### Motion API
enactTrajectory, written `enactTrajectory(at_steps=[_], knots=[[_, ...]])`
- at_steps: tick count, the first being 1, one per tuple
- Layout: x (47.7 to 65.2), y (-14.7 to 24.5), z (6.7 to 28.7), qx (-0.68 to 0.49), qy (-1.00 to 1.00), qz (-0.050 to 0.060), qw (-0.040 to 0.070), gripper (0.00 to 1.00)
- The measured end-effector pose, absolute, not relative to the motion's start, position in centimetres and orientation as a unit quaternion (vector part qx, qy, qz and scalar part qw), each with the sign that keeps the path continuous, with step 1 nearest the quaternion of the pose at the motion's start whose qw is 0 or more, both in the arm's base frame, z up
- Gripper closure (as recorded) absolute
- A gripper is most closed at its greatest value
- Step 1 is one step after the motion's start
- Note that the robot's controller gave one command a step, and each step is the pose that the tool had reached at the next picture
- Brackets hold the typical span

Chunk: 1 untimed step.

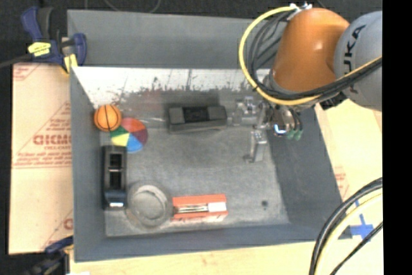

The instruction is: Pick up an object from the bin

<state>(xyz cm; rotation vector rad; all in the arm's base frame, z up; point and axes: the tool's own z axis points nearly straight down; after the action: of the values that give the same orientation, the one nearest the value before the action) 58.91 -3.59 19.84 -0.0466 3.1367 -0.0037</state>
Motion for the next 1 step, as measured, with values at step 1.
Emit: enactTrajectory(at_steps=[1], knots=[[58.50,-0.11,19.39,-0.032,0.999,-0.001,0.002,0.00]])
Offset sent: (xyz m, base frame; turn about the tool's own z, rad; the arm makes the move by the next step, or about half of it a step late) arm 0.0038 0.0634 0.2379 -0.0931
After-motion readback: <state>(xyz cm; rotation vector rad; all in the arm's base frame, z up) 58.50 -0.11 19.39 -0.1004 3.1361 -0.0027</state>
